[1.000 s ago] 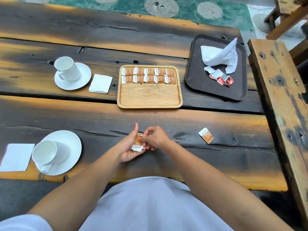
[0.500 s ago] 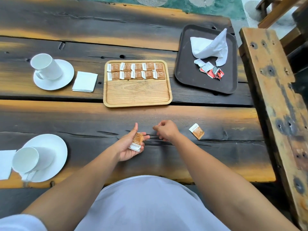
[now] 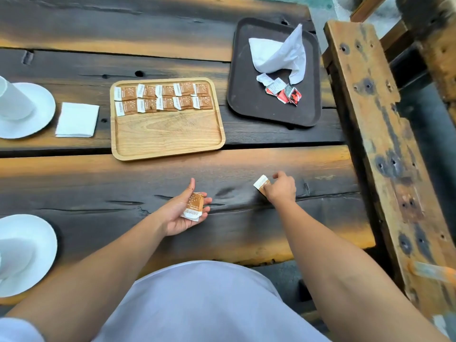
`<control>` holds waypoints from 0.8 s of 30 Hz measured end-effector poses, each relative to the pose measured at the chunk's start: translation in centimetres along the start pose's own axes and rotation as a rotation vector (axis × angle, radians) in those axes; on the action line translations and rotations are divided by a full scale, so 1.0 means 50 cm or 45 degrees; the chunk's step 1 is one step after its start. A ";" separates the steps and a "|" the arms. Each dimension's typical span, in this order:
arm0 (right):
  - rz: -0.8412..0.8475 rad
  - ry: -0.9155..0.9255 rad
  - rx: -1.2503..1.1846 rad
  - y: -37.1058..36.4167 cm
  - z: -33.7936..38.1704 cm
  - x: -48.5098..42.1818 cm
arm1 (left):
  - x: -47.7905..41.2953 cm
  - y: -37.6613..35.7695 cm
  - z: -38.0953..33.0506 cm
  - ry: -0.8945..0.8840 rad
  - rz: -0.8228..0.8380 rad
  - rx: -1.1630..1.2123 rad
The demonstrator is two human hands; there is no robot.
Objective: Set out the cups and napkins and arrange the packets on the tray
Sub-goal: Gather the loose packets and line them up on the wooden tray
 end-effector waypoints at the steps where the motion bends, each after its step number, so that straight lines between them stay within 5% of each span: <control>1: 0.008 -0.025 0.012 -0.006 -0.008 -0.001 | -0.002 0.000 -0.001 0.004 0.001 -0.003; 24: 0.037 0.169 0.069 -0.077 0.039 0.049 | 0.012 0.051 -0.032 -0.053 -0.029 0.018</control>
Point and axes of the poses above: each hand's wrist, its own x-axis away from the middle knuckle, its own y-axis out of the back of the hand, z = x × y, the point moved 7 cm from there along -x, towards the middle knuckle, and after that the axes turned 15 degrees about x, right-handed, at the moved point
